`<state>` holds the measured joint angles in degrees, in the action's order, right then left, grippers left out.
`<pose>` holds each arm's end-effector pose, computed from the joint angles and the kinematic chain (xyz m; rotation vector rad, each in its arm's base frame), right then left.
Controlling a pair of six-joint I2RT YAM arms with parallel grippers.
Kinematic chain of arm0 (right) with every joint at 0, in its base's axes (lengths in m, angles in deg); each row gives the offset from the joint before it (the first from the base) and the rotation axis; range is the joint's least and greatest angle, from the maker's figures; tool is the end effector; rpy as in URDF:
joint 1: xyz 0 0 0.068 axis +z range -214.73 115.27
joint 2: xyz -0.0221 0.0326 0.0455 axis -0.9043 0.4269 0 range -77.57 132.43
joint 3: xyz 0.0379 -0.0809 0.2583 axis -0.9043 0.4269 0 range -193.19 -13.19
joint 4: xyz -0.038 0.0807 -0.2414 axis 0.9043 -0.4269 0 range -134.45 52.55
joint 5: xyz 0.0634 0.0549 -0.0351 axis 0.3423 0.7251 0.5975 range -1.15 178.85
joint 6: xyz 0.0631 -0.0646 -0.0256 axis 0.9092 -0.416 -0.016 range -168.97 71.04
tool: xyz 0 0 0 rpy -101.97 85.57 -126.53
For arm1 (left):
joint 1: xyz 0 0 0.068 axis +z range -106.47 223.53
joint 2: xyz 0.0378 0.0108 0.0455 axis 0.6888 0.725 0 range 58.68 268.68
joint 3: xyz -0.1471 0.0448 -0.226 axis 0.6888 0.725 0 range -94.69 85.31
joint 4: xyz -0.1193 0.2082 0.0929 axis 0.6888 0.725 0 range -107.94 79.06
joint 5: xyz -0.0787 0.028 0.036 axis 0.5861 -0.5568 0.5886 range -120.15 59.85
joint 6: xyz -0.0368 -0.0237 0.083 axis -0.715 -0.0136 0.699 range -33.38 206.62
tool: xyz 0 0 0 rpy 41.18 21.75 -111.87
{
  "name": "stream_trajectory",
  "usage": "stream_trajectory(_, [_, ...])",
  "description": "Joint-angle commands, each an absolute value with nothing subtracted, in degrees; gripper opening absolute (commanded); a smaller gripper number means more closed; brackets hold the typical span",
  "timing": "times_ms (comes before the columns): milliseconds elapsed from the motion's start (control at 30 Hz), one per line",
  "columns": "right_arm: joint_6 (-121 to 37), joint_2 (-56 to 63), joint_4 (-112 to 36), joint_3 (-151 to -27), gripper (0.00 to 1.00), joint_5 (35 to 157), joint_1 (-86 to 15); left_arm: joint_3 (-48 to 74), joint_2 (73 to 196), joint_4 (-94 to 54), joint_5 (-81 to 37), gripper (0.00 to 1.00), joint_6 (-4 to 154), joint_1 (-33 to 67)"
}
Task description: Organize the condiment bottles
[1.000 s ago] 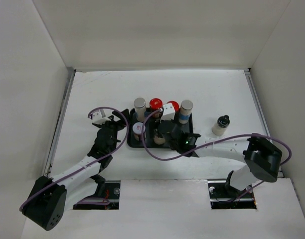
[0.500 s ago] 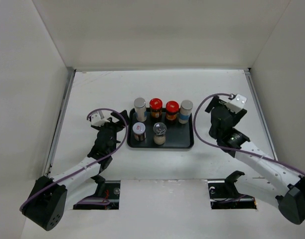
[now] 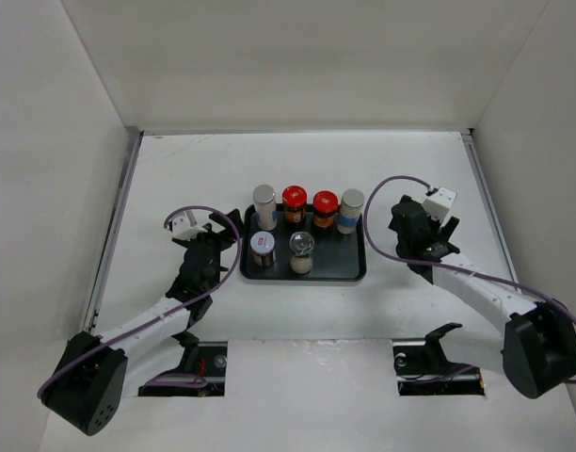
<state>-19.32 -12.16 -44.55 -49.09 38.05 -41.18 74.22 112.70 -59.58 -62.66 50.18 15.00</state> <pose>0.2565 0.0403 0.2116 0.5609 1.8957 -0.3837 0.2211 -0.0685 0.2044 -0.5458 1.5107 -0.4313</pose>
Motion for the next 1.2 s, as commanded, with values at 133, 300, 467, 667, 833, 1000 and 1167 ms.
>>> stream_trajectory(133, [-16.0, -8.0, -40.2, -48.0, 0.92, 43.9, -43.7, 74.3, 112.4, -62.8, -62.8, 1.0, 49.7, 15.1])
stream_trajectory(300, [-16.1, -5.9, -38.5, -48.1, 0.74, 44.1, -44.5, 74.3, 113.3, -62.8, -62.9, 1.0, 49.6, 15.6])
stream_trajectory(467, [-17.8, -11.0, -38.8, -47.9, 0.58, 40.0, -40.3, 74.3, 113.9, -62.8, -63.3, 1.0, 49.6, 16.0])
stream_trajectory(667, [-20.4, -21.8, -43.6, -47.7, 0.56, 35.7, -27.3, 73.9, 114.8, -62.9, -64.3, 1.0, 49.9, 16.2])
stream_trajectory(833, [-17.8, -22.4, -46.2, -49.8, 0.56, 38.6, -17.5, 73.3, 115.9, -62.8, -65.3, 1.0, 49.9, 16.1])
stream_trajectory(1000, [-19.9, -12.4, -35.0, -51.2, 0.57, 43.0, -11.1, 73.1, 114.3, -62.1, -65.5, 1.0, 50.0, 17.2])
stream_trajectory(1167, [-23.3, -4.4, -25.9, -51.8, 0.58, 43.9, -8.3, 72.7, 111.2, -58.3, -68.1, 1.0, 49.8, 17.4])
